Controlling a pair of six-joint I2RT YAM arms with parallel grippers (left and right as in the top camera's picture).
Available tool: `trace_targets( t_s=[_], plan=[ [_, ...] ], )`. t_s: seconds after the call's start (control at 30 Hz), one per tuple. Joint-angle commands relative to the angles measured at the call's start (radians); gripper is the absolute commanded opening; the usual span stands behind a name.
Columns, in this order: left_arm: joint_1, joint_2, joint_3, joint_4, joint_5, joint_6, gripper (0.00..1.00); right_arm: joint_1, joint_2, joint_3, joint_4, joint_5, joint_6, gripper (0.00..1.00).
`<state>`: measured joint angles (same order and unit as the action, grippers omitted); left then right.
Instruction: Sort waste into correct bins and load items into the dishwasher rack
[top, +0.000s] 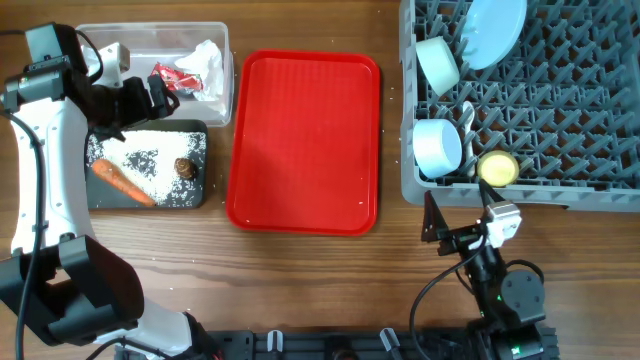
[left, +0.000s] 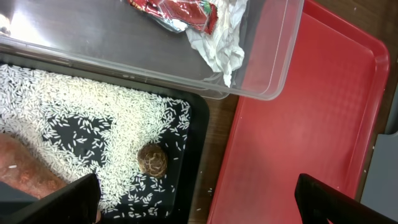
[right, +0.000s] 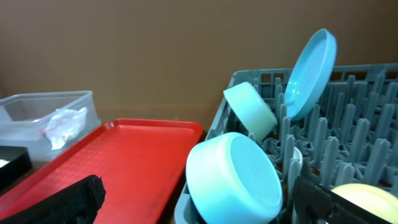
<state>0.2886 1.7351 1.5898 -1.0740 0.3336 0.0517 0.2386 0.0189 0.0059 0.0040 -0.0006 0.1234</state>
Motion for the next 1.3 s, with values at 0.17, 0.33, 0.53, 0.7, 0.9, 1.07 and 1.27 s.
trace_targets(
  t_s=[0.17,0.33,0.53,0.7,0.9,1.07,1.27],
  plan=[
    [0.004,-0.012,0.011,0.0,-0.002,0.022,1.0,-0.006,-0.014,-0.001,0.001,-0.027,0.01,1.0],
    [0.004,-0.012,0.011,0.0,-0.002,0.022,1.0,-0.006,-0.014,-0.001,0.001,-0.027,0.01,1.0],
    [0.004,-0.012,0.011,-0.002,-0.003,0.022,1.0,-0.006,-0.014,-0.001,0.001,-0.027,0.01,1.0],
    [-0.019,-0.024,0.009,0.041,0.037,0.019,1.0,-0.006,-0.014,-0.001,0.001,-0.027,0.01,1.0],
    [-0.174,-0.196,-0.256,0.485,0.031,0.167,1.0,-0.006,-0.014,-0.001,0.001,-0.027,0.01,1.0],
    [-0.224,-0.465,-0.688,0.75,0.032,0.176,1.0,-0.006,-0.014,-0.001,0.001,-0.027,0.01,1.0],
    [-0.235,-0.858,-1.086,0.803,0.007,0.004,1.0,-0.006,-0.014,-0.001,0.001,-0.027,0.01,1.0]
  ],
)
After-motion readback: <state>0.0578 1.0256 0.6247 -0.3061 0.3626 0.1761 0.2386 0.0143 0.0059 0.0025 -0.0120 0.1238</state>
